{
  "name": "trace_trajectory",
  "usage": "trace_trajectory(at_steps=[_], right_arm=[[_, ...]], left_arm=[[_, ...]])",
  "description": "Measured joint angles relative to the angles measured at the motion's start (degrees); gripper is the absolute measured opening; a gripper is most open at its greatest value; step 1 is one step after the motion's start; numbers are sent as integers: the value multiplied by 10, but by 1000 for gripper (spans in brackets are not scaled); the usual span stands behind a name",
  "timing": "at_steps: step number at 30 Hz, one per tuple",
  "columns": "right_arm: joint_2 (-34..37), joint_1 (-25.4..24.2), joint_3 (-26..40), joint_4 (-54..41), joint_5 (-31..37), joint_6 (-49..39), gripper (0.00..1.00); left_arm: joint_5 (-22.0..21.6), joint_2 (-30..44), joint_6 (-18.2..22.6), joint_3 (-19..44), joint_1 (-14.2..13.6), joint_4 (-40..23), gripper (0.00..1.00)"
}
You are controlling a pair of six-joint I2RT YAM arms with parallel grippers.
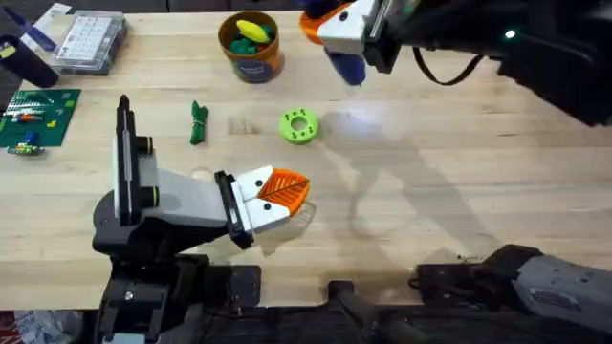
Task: Pick up the gripper from the table and insert it into the empty holder that is missing its gripper. Then pick up a screw, insert it into the mounting hole, and use the screwdriver to tighten it. Finally, clean up the table by picking up the vegetable and placing it into the bucket.
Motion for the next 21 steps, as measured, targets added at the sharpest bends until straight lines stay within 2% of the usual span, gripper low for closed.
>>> trace_trajectory(at_steps=[5,6,8,17,21], right_arm=[[39,0,0,0,74,-66,62],[76,0,0,0,119,-105,62],[104,0,0,2,146,-132,61],[210,-1,0,58,262,-208,61],[251,-8,0,82,290,-219,62]], left_arm=[[0,0,0,0,0,0,12],[0,0,0,0,0,0,12],[0,0,0,0,0,0,12],[0,0,0,0,0,0,12],[0,0,0,0,0,0,12]])
